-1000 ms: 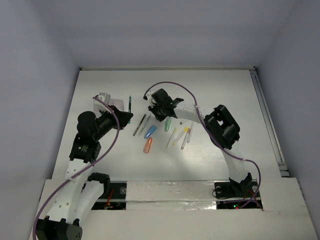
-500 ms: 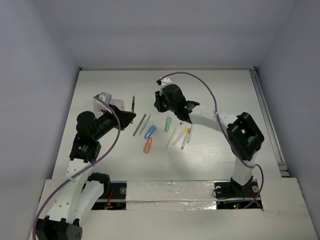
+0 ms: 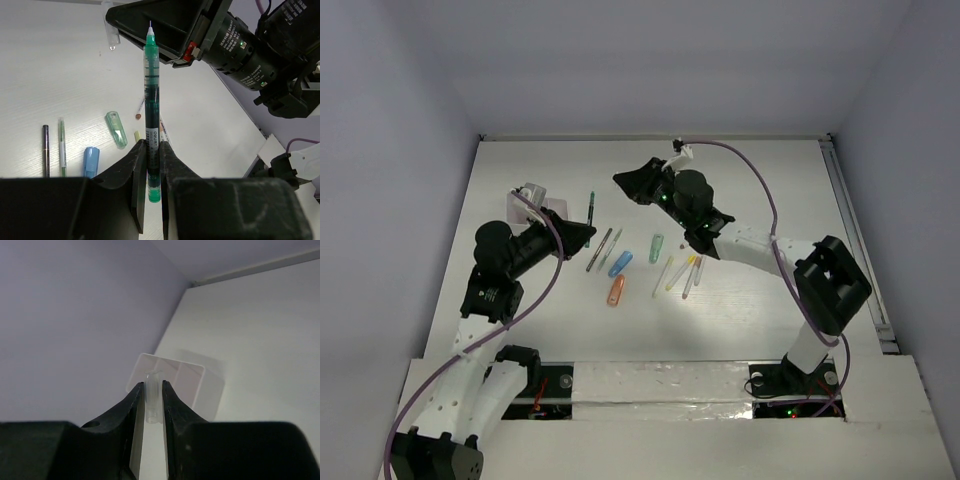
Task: Sort the stationery into containers
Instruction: Close the pen cap on the pen.
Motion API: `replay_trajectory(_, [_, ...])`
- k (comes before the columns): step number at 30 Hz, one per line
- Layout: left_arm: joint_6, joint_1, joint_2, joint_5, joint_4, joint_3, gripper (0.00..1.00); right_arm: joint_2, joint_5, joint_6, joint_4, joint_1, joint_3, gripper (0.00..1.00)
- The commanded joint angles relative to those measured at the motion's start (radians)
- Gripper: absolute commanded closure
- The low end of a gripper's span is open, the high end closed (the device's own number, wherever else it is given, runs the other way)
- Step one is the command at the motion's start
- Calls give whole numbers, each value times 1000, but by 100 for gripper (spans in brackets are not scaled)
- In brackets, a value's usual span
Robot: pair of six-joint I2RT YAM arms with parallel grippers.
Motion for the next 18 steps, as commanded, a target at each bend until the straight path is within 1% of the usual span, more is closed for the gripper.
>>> replay_trajectory(1, [-7,-3,2,22,58,-3,100,-28,-42,149,262,10,-43,100])
replay_trajectory(3, [-7,-3,3,21,58,-5,100,-19,-44,211,320,10,-63,100])
replay_trajectory(4, [-7,-3,3,16,56,-3,100,-15,-47,230,378,10,-77,100])
replay_trajectory(10, [-1,-3,15,-11,32,3,100,47,-135,356,483,10,-49,100])
replay_trajectory(18, [2,-3,32,-14,24,4,100,51,-172,353,482,10,-40,100])
